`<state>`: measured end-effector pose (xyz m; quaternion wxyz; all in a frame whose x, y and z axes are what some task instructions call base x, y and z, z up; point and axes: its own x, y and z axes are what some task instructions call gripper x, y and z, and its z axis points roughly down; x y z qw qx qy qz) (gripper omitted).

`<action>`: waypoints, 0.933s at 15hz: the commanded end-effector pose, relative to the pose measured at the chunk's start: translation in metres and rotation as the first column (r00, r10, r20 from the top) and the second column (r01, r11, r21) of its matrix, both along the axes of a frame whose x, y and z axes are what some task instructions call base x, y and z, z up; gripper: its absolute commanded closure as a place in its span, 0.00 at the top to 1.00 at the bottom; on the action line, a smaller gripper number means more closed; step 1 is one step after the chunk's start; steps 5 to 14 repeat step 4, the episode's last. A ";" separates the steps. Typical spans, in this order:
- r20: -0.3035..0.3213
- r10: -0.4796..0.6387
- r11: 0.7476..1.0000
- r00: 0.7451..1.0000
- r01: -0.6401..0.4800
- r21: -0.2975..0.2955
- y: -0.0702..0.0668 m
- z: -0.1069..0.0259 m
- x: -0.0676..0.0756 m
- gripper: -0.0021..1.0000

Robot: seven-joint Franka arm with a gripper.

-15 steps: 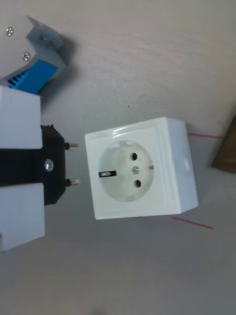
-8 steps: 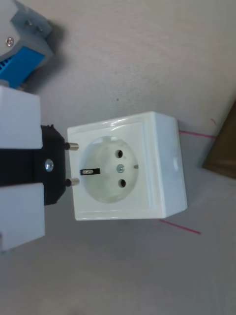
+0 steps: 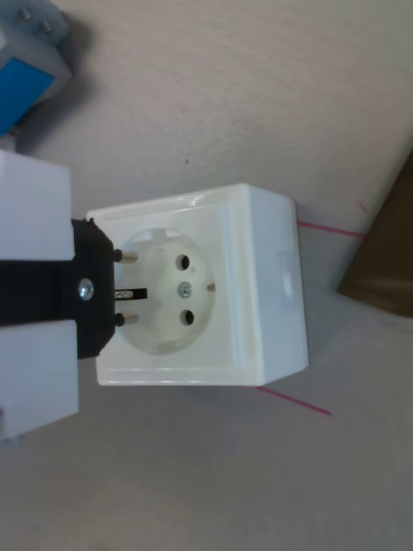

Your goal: Move above the white socket

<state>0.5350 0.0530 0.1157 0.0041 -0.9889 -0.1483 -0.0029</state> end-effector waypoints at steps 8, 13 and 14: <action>-0.013 0.040 0.998 0.999 -0.040 0.050 -0.004 -0.009 0.011 0.00; -0.013 0.040 0.998 0.999 -0.040 0.050 -0.004 -0.009 0.011 0.00; -0.013 0.040 0.998 0.999 -0.040 0.050 -0.004 -0.009 0.011 0.00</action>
